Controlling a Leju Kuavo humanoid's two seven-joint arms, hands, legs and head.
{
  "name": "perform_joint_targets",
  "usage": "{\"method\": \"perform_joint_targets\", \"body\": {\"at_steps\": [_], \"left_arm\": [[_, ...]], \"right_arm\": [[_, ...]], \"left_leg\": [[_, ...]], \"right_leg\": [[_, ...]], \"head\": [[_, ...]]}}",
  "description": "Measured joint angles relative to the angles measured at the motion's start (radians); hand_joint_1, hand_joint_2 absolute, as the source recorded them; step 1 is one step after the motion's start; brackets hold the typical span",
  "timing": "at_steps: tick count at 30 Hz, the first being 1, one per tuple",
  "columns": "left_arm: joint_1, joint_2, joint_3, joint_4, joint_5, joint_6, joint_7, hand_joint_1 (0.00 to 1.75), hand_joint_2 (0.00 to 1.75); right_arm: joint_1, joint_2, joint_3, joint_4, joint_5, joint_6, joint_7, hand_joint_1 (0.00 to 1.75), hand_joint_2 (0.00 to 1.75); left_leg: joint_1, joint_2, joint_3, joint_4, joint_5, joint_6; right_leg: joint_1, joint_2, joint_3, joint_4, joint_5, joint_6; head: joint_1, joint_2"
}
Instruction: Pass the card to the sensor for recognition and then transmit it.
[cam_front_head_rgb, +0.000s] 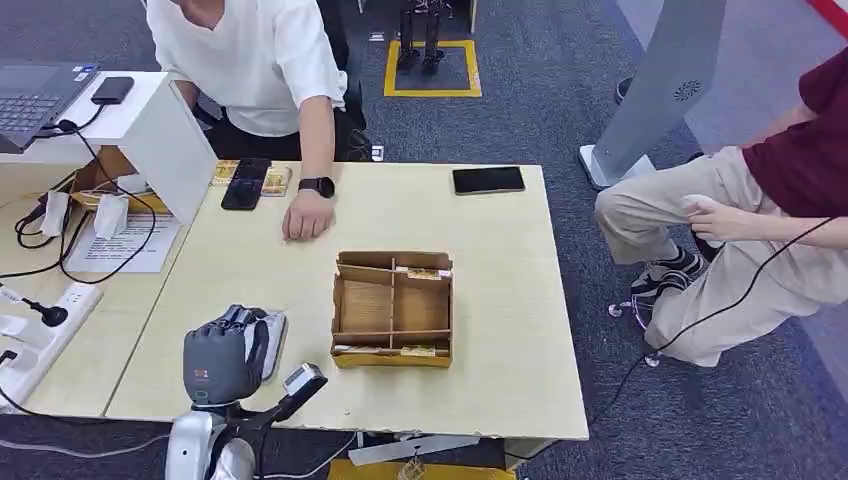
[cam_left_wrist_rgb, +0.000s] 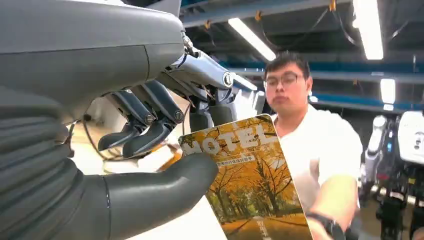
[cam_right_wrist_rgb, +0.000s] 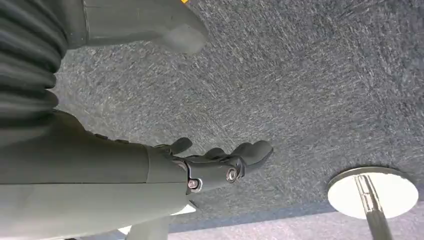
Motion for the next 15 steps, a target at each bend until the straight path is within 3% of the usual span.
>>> {"method": "perform_joint_targets", "body": {"at_steps": [2,6,15], "left_arm": [[0.001,0.001,-0.009,0.010,-0.002,0.000,0.016,1.75,1.75],[0.006,0.040,-0.098,0.050,0.017,0.000,0.125,1.75,1.75],[0.018,0.061,-0.151,0.122,-0.008,0.000,0.162,1.75,1.75]], "right_arm": [[0.000,0.000,0.000,0.000,-0.003,0.000,0.000,0.00,1.75],[0.007,0.000,0.024,0.000,-0.058,0.000,0.005,0.00,1.75],[0.010,0.000,0.040,0.000,-0.071,0.000,0.010,0.00,1.75]], "left_leg": [[0.000,0.000,0.000,0.000,0.000,0.000],[0.000,0.000,0.000,0.000,0.000,0.000],[0.000,0.000,0.000,0.000,0.000,0.000]], "right_leg": [[0.000,0.000,0.000,0.000,0.000,0.000],[0.000,-0.001,0.000,0.000,0.000,0.000],[0.000,0.000,0.000,0.000,0.000,0.000]], "head": [[0.000,0.000],[0.000,0.000],[0.000,0.000]]}}
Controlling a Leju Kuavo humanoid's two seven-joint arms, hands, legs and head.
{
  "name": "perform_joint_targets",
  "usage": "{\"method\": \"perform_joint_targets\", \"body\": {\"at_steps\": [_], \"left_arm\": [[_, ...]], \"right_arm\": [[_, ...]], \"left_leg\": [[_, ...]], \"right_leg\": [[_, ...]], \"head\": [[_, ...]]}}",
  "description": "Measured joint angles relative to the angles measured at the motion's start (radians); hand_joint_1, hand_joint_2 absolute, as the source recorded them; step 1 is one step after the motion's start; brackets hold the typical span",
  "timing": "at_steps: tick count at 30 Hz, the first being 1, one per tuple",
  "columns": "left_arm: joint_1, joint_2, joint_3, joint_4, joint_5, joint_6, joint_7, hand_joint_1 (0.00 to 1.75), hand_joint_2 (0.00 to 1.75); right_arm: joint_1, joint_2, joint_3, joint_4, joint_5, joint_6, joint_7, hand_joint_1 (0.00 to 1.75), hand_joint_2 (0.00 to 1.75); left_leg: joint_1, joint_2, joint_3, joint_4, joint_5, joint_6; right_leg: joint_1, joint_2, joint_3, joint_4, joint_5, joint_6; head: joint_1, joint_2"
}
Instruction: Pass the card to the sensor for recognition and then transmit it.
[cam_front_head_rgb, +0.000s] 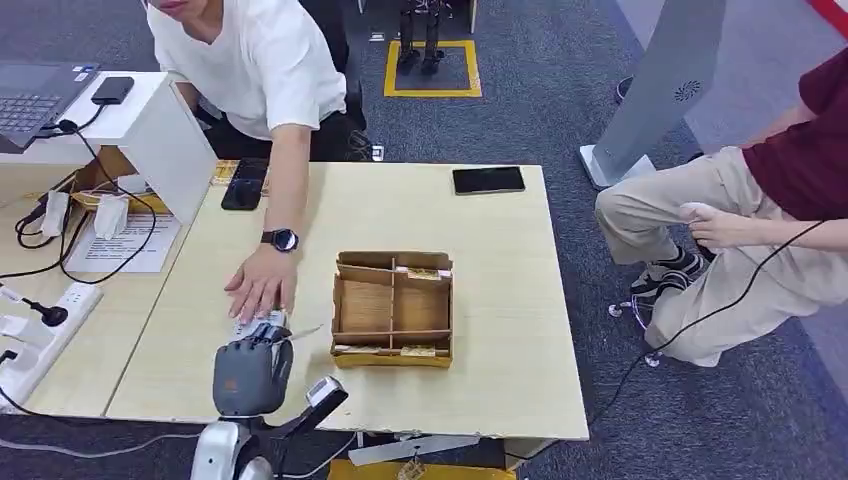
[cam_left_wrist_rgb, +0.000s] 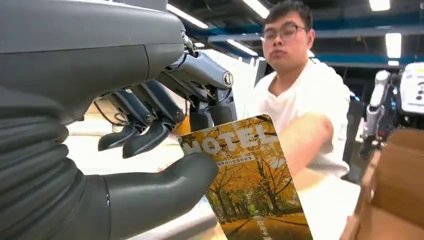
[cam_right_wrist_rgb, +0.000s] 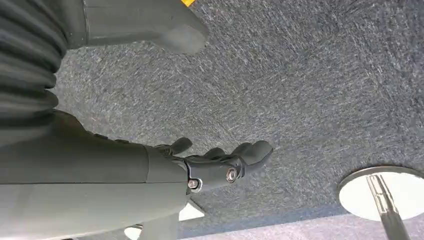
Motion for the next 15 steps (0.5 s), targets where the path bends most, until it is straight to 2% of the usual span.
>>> {"method": "perform_joint_targets", "body": {"at_steps": [10,15], "left_arm": [[0.003,0.021,-0.029,0.034,-0.011,0.000,0.032,1.75,1.75],[0.005,0.025,-0.033,0.036,-0.018,0.000,0.071,1.75,1.75]], "right_arm": [[0.002,0.000,0.010,0.000,-0.005,0.000,-0.001,0.00,1.75],[0.003,0.000,0.010,0.000,-0.007,0.000,0.000,0.00,1.75]], "left_leg": [[0.000,0.000,0.000,0.000,0.000,0.000],[0.000,0.000,0.000,0.000,0.000,0.000]], "right_leg": [[0.000,0.000,0.000,0.000,0.000,0.000],[0.000,0.000,0.000,0.000,0.000,0.000]], "head": [[0.000,0.000],[0.000,0.000]]}}
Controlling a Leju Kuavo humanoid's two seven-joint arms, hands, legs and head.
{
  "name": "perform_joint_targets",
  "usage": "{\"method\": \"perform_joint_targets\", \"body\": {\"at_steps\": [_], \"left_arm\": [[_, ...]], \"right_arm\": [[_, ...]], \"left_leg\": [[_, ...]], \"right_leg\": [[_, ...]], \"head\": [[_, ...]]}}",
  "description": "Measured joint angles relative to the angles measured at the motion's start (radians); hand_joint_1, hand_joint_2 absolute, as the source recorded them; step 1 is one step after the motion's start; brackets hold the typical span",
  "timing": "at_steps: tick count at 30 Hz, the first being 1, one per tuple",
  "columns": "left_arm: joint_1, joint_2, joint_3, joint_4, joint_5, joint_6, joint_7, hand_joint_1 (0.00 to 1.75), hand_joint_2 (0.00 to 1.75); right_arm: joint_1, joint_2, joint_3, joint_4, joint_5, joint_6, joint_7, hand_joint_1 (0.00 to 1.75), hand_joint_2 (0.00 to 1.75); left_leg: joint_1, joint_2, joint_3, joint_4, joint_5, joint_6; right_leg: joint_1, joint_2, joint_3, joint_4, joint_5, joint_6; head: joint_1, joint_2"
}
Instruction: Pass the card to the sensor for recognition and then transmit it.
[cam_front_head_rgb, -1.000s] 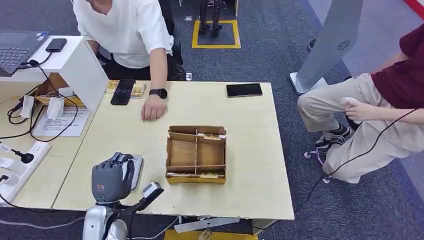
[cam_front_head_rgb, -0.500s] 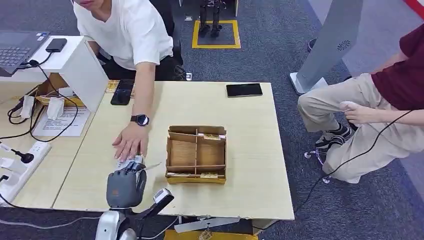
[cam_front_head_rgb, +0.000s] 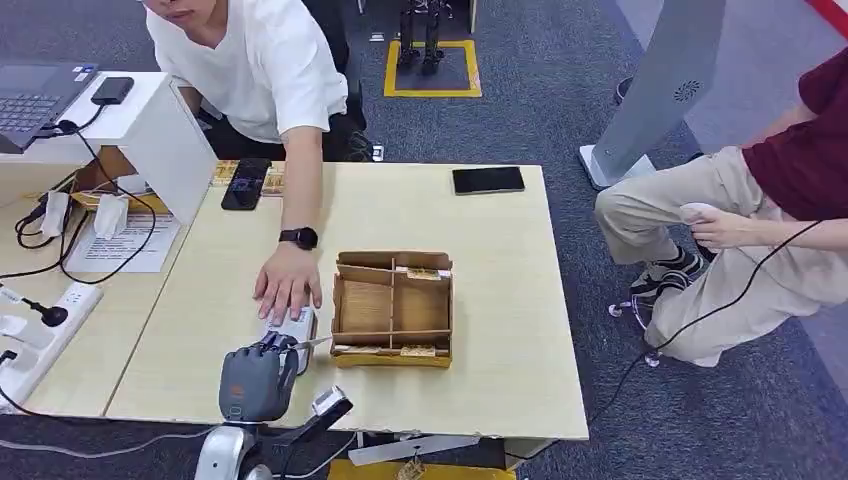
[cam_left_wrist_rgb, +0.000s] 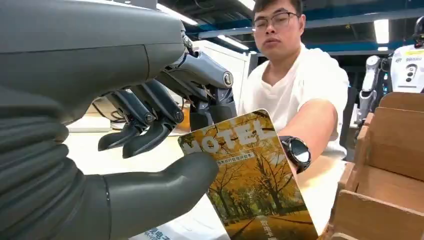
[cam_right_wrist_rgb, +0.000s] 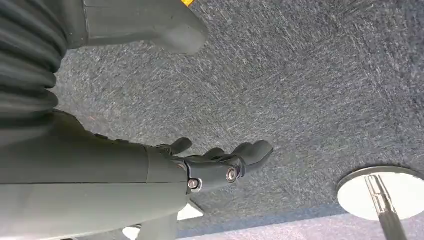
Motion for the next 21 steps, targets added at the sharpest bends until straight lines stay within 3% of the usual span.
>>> {"method": "perform_joint_targets", "body": {"at_steps": [6,8,10,13,21], "left_arm": [[0.011,-0.013,0.007,-0.031,0.029,0.001,-0.049,1.75,1.75],[0.014,-0.029,0.025,-0.050,0.043,0.001,-0.098,1.75,1.75],[0.016,-0.060,0.068,-0.081,0.071,0.001,-0.197,1.75,1.75],[0.018,-0.097,0.154,-0.156,0.182,0.002,-0.294,1.75,1.75],[0.026,-0.104,0.243,-0.268,0.278,0.001,-0.328,1.75,1.75]], "right_arm": [[0.000,0.000,0.000,-0.002,0.002,0.000,0.001,0.00,1.75],[0.000,0.001,0.000,-0.002,0.008,0.000,0.002,0.00,1.75],[0.000,0.002,-0.001,-0.005,0.012,0.000,0.003,0.00,1.75],[0.000,0.006,-0.006,-0.015,0.031,0.000,0.005,0.00,1.75],[-0.002,0.016,-0.026,-0.034,0.050,0.000,0.007,0.00,1.75]], "left_leg": [[0.000,0.000,0.000,0.000,0.000,0.000],[0.000,0.000,0.000,0.000,0.000,0.000],[0.000,0.000,0.000,0.000,0.000,0.000],[0.000,0.001,0.000,0.000,0.000,0.000],[0.000,0.001,0.001,0.000,0.000,0.000]], "right_leg": [[0.000,0.000,0.000,0.000,0.000,0.000],[0.000,0.000,0.000,0.000,0.000,0.000],[0.000,0.000,0.000,0.000,0.000,0.000],[0.000,0.001,0.000,0.000,0.000,0.000],[0.001,0.001,0.000,0.000,0.000,0.000]], "head": [[0.000,0.000],[0.000,0.000],[0.000,0.000],[0.002,0.000],[0.000,0.000]]}}
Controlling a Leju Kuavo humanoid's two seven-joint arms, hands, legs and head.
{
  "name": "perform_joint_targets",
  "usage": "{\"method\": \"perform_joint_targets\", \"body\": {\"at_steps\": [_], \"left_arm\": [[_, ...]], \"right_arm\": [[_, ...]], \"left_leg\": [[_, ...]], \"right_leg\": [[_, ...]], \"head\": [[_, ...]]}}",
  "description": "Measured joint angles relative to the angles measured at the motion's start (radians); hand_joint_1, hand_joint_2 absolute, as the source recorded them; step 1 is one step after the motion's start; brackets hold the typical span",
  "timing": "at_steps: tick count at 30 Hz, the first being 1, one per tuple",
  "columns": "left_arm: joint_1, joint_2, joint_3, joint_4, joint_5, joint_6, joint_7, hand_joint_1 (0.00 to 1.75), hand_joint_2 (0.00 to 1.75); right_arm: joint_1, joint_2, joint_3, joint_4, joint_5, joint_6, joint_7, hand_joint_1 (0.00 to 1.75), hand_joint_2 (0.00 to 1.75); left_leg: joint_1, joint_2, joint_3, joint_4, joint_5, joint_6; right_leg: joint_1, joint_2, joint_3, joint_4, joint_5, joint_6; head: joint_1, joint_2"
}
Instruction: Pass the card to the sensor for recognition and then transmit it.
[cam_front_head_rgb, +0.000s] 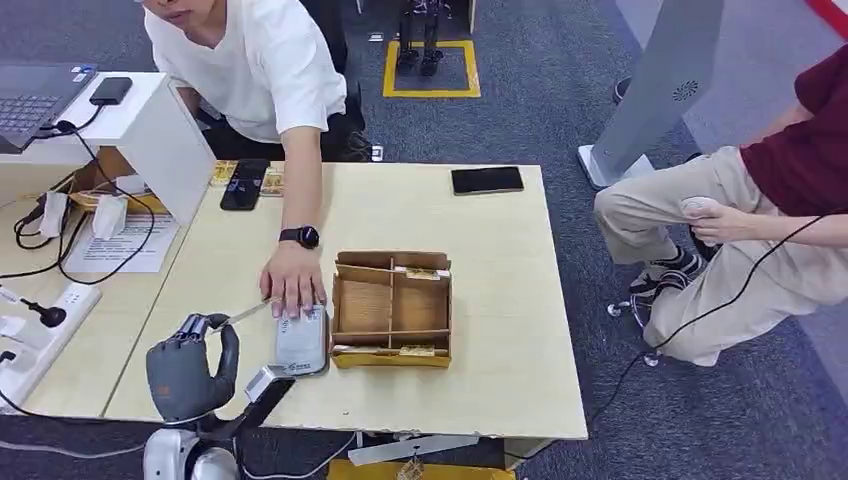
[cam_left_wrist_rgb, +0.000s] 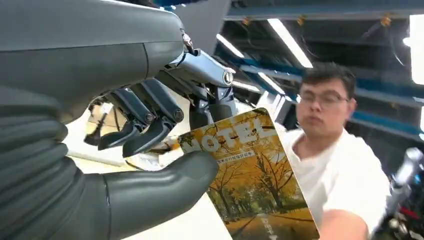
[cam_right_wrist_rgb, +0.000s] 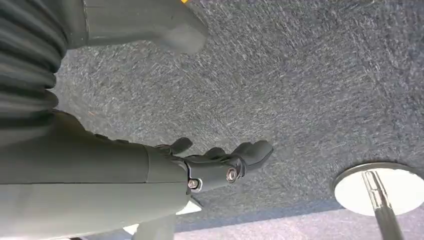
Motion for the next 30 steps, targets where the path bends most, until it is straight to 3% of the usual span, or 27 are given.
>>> {"method": "perform_joint_targets", "body": {"at_steps": [4,9,16,19,26,30], "left_arm": [[0.000,0.000,0.020,-0.026,-0.007,0.000,-0.018,1.75,1.75],[0.002,0.000,0.025,-0.026,-0.077,-0.001,0.022,1.75,1.75],[0.002,0.000,0.025,-0.014,-0.102,-0.001,0.002,1.75,1.75],[0.000,-0.001,0.024,0.010,-0.169,-0.002,0.004,1.75,1.75],[-0.004,0.001,0.003,0.107,-0.277,-0.002,0.104,1.75,1.75],[-0.004,0.009,-0.044,0.158,-0.298,-0.002,0.204,1.75,1.75]], "right_arm": [[-0.004,0.002,-0.008,-0.002,0.013,0.000,0.000,0.00,1.75],[-0.005,0.003,-0.023,-0.002,0.027,0.000,-0.003,0.00,1.75],[-0.005,0.003,-0.025,-0.001,0.028,0.000,-0.008,0.00,1.75],[-0.006,0.003,-0.025,0.000,0.028,0.000,-0.014,0.00,1.75],[-0.006,0.003,-0.025,0.009,0.027,0.000,-0.017,0.00,1.75],[-0.005,0.003,-0.023,0.013,0.006,0.000,-0.015,0.00,1.75]], "left_leg": [[0.000,0.000,0.000,0.000,0.000,0.000],[0.000,0.000,0.000,0.000,0.000,0.000],[0.000,0.000,0.000,0.000,0.000,0.000],[0.000,0.000,0.000,0.000,0.000,0.000],[0.000,0.000,0.000,0.000,0.000,0.000],[0.000,0.000,0.000,0.000,0.000,0.000]], "right_leg": [[0.000,0.000,0.000,0.000,0.000,0.000],[0.000,0.000,0.000,0.000,0.000,0.000],[0.000,0.000,0.000,0.000,0.000,0.000],[0.000,0.000,0.000,0.000,0.000,0.000],[0.000,0.000,0.000,0.000,0.000,0.000],[0.000,0.000,0.000,0.000,0.000,0.000]], "head": [[0.000,0.000],[0.001,0.000],[0.000,0.000],[0.000,0.000],[0.000,0.000],[0.000,0.000]]}}
